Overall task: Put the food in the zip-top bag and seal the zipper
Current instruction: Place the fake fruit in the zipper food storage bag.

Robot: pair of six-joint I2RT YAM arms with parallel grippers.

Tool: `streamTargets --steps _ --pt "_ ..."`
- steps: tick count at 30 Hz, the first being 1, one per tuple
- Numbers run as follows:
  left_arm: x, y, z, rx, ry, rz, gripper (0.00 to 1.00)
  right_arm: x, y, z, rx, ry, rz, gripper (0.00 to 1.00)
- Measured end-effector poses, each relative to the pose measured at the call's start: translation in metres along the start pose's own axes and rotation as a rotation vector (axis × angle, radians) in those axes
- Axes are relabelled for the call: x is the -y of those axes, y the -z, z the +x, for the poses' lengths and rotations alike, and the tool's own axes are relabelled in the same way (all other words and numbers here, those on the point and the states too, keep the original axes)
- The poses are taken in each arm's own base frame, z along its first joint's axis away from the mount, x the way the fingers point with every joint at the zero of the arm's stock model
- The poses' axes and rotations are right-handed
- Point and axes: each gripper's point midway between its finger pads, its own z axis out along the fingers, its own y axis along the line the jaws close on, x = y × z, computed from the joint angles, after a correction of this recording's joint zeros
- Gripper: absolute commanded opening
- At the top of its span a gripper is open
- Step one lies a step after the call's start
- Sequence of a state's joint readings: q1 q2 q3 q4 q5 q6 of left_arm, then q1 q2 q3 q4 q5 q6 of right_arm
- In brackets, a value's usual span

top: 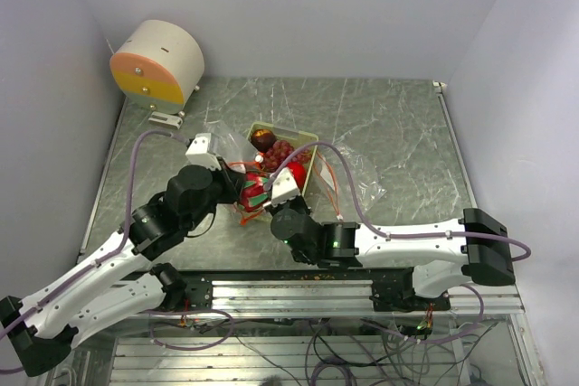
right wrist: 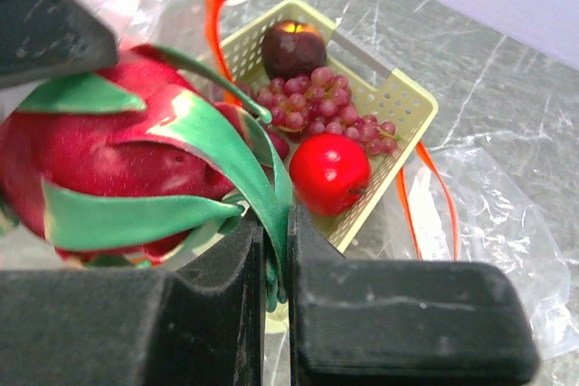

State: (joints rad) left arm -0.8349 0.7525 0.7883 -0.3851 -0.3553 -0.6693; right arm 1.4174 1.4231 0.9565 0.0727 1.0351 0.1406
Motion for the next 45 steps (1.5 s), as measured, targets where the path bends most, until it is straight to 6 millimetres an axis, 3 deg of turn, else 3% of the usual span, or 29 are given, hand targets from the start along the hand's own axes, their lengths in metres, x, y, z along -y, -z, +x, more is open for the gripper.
streamTargets --steps 7,16,21,29,33,36,39,45 --pt "0.004 0.002 -0.006 0.040 0.053 0.028 0.07 0.014 -0.016 -0.013 0.046 -0.124 0.073 0.00" --pt "-0.006 -0.017 0.012 -0.001 0.030 -0.034 0.07 -0.031 -0.013 0.007 0.040 -0.123 -0.156 0.00" --pt "0.000 -0.032 0.016 -0.036 0.007 -0.046 0.07 -0.038 -0.012 0.014 0.035 -0.120 -0.149 0.00" --pt "0.009 -0.035 0.026 -0.058 0.028 0.009 0.07 -0.028 -0.032 0.022 0.021 -0.113 0.011 0.00" --pt "0.016 -0.025 0.018 -0.042 0.045 0.052 0.07 -0.008 -0.048 0.021 0.012 -0.176 0.067 0.00" --pt "0.015 -0.011 0.020 -0.045 0.053 0.076 0.07 0.020 -0.058 0.010 0.030 -0.250 0.130 0.00" --pt "0.012 -0.002 0.022 -0.037 0.075 0.091 0.07 0.037 -0.057 -0.008 0.072 -0.313 0.146 0.00" --pt "0.014 -0.001 0.026 -0.043 0.093 0.103 0.07 0.032 -0.056 -0.018 0.093 -0.314 0.098 0.00"
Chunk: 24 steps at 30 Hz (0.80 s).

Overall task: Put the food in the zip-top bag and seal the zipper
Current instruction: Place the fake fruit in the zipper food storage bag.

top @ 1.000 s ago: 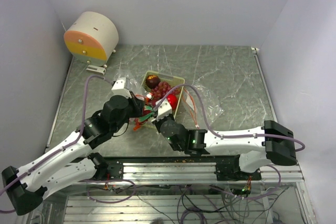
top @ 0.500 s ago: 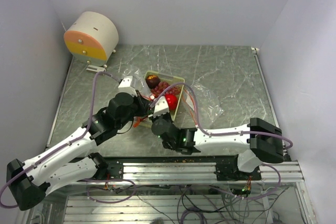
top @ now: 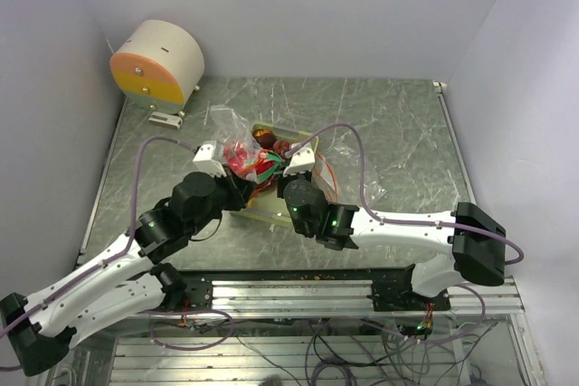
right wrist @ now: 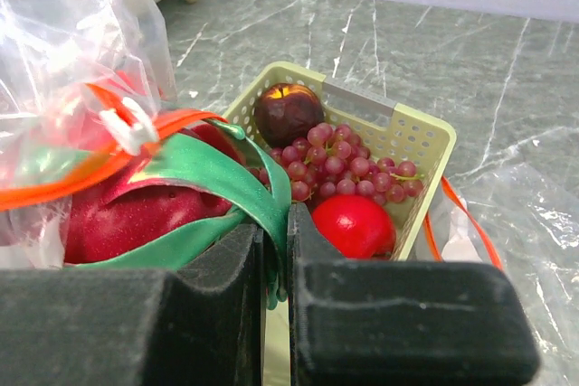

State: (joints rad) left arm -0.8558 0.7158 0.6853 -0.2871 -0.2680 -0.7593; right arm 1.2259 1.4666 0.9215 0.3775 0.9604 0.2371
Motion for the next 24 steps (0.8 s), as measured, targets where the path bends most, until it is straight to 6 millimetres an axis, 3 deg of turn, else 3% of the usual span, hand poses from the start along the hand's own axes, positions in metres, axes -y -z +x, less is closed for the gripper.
streamTargets --steps 6,12,17,21,24 --pt "-0.008 -0.020 0.019 -0.073 -0.040 -0.054 0.07 -0.002 0.003 0.007 -0.017 0.036 -0.008 0.00" --pt "-0.015 -0.019 0.024 -0.112 -0.074 -0.087 0.07 -0.005 0.011 0.020 -0.031 0.049 -0.015 0.00" --pt "0.003 -0.009 0.000 -0.052 -0.050 -0.040 0.07 -0.013 0.016 0.023 -0.036 0.038 -0.036 0.00" --pt "0.026 0.004 -0.029 0.051 0.021 0.050 0.07 -0.038 0.033 0.023 -0.050 0.048 -0.120 0.00" --pt "0.034 0.009 -0.038 0.089 0.066 0.088 0.07 -0.043 0.044 0.019 -0.055 0.057 -0.148 0.00"
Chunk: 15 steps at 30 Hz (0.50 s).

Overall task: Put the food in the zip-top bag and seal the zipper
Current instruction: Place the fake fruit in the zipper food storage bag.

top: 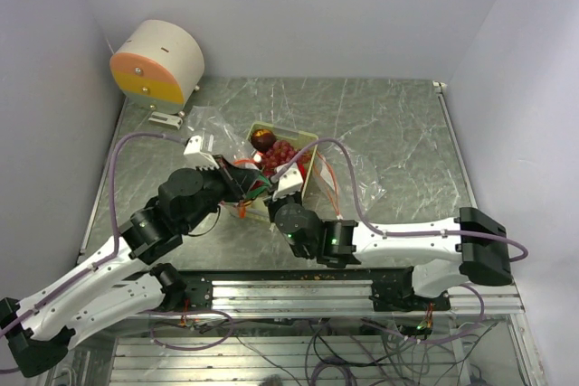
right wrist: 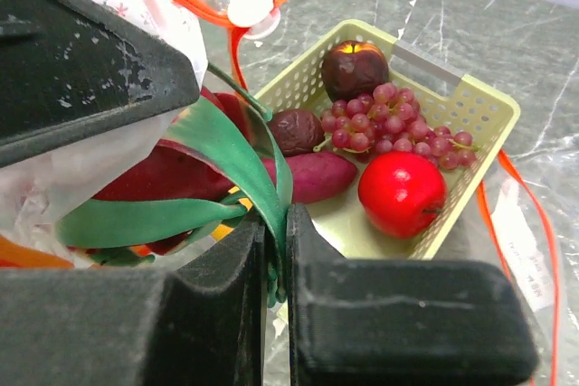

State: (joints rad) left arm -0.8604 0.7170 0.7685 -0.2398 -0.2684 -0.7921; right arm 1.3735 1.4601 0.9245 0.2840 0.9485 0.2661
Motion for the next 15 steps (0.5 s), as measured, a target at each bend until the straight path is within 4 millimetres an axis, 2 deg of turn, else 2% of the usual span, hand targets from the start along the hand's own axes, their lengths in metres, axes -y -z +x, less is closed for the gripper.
streamTargets --steps 6,11,15 --pt "0.004 -0.010 0.010 -0.002 0.059 0.043 0.07 0.005 0.020 -0.008 -0.021 0.039 -0.026 0.01" --pt "-0.007 -0.014 0.029 -0.026 0.097 0.040 0.07 -0.001 0.028 0.008 -0.082 0.128 -0.087 0.02" --pt "-0.013 -0.010 0.033 -0.028 0.111 0.031 0.07 -0.011 0.035 0.014 -0.114 0.147 -0.188 0.02"
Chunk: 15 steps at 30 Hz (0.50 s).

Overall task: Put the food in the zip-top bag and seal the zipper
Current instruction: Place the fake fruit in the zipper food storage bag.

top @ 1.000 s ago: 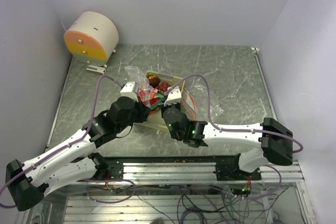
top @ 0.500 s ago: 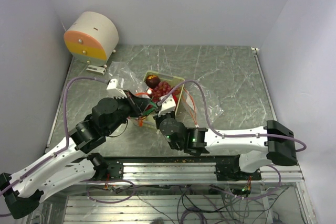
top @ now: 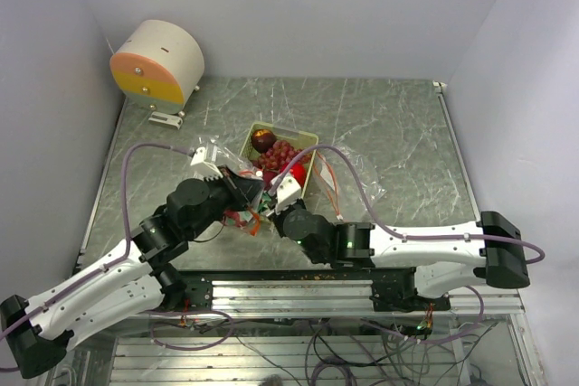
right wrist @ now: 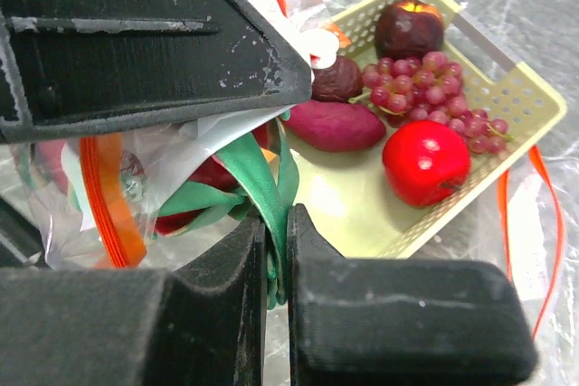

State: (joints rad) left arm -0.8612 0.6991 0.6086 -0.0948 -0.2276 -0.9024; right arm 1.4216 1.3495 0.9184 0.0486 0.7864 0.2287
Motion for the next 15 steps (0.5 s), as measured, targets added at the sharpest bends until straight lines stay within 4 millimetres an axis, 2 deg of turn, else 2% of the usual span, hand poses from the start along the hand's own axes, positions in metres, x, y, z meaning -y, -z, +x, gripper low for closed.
streamTargets --steps 8,12,15 --pt "0.002 0.012 -0.005 0.040 0.040 0.032 0.07 -0.019 0.014 -0.007 0.006 0.010 -0.177 0.04" --pt "-0.004 0.007 0.000 0.040 0.058 0.023 0.07 -0.032 0.017 -0.003 -0.008 0.041 -0.257 0.01" --pt "-0.007 0.000 0.004 0.037 0.070 0.018 0.07 -0.032 0.013 0.004 -0.021 0.061 -0.241 0.00"
